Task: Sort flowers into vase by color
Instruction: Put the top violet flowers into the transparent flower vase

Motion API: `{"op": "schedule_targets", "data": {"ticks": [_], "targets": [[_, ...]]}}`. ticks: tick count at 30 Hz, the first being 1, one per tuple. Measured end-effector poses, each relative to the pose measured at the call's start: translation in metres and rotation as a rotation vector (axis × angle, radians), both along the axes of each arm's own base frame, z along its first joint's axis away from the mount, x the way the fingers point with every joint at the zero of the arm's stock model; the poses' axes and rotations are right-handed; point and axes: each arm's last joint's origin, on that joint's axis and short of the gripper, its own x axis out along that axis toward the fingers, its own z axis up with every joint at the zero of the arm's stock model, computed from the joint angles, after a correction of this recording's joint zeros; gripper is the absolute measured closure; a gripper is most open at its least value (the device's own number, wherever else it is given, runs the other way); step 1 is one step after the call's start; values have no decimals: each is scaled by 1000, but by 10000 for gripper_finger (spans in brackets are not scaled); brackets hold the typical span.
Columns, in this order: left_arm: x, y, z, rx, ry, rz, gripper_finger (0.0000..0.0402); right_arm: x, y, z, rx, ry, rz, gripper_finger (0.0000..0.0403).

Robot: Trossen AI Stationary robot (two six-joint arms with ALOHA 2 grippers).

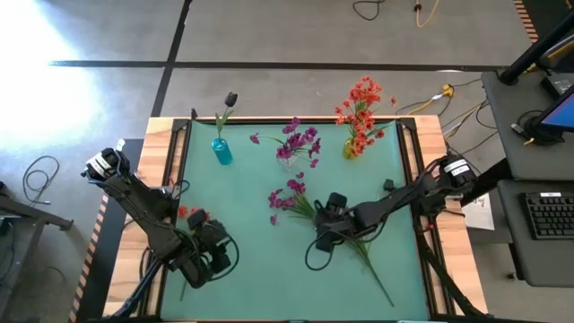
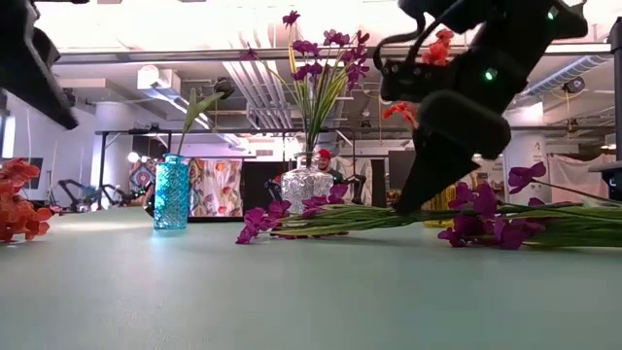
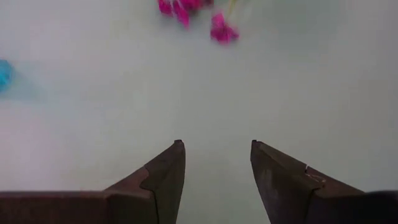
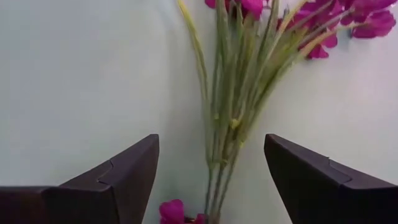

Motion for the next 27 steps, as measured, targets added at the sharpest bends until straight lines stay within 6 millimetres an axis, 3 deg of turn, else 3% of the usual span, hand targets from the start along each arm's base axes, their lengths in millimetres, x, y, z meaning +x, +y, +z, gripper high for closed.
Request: {"op": "schedule_targets", "data": {"ticks": [7,27], "targets": [[-6,-5,-4,-146,180,-29,232,-3,-1,-12,2,-76,26,134],[-1,-2,-1,-26,26,-8,232,1,-30,-18,36,-78,-38,206]]}}
